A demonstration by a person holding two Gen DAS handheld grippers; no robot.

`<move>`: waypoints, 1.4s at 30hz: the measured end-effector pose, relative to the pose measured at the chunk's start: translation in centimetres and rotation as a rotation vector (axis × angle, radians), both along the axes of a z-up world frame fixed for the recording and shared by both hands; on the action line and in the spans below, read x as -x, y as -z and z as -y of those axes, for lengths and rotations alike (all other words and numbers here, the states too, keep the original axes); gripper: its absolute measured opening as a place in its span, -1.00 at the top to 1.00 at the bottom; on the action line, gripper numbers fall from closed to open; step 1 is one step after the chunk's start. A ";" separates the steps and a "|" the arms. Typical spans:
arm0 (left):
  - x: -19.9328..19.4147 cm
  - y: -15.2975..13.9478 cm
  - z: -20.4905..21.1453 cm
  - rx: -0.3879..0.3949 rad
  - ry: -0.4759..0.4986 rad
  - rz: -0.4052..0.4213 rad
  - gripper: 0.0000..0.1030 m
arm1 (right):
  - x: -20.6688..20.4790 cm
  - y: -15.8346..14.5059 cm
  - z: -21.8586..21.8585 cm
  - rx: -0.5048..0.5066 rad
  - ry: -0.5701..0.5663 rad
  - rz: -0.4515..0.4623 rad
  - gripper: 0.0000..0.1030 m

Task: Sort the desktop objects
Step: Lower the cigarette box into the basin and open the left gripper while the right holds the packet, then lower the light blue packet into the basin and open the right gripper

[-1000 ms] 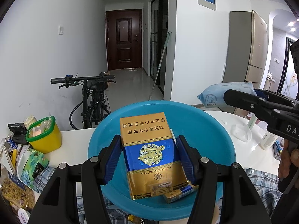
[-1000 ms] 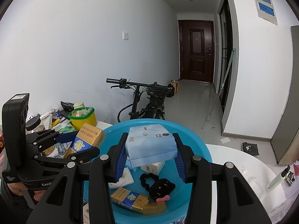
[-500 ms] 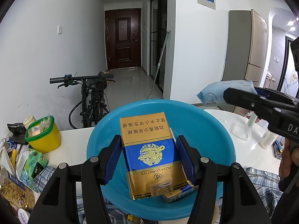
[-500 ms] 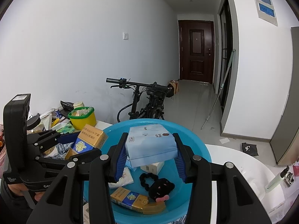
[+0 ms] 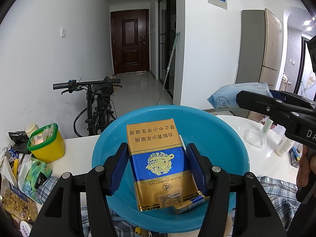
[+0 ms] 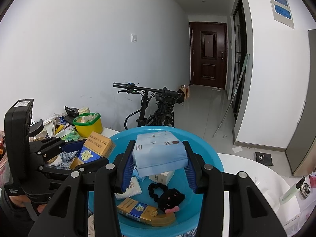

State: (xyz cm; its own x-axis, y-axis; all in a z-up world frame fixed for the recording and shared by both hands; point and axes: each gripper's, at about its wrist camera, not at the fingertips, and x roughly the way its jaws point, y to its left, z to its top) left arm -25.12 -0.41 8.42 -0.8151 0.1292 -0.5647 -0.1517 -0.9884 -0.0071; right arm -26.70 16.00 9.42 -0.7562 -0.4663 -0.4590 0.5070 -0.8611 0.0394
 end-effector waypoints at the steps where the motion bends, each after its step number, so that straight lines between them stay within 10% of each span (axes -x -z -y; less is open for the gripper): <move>1: 0.0 0.0 0.0 0.001 0.001 0.000 -0.21 | 0.0 0.0 0.0 -0.001 0.000 0.000 0.14; 8: 0.0 0.0 -0.1 -0.001 0.002 -0.002 -0.21 | -0.1 0.0 -0.1 0.000 0.005 -0.001 0.14; 13: -0.4 -0.3 -0.1 0.006 -0.014 -0.022 -1.00 | 0.0 0.0 -0.3 -0.004 0.009 0.002 0.14; 42: -0.4 -0.4 0.0 0.041 -0.044 -0.016 -1.00 | 0.2 0.2 -0.2 -0.011 0.003 0.014 0.14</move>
State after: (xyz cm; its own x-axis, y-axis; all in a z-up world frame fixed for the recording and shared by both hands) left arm -24.73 -0.39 8.83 -0.8287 0.0702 -0.5553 -0.1080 -0.9935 0.0357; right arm -26.89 16.20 9.23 -0.7512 -0.4591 -0.4742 0.5039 -0.8630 0.0371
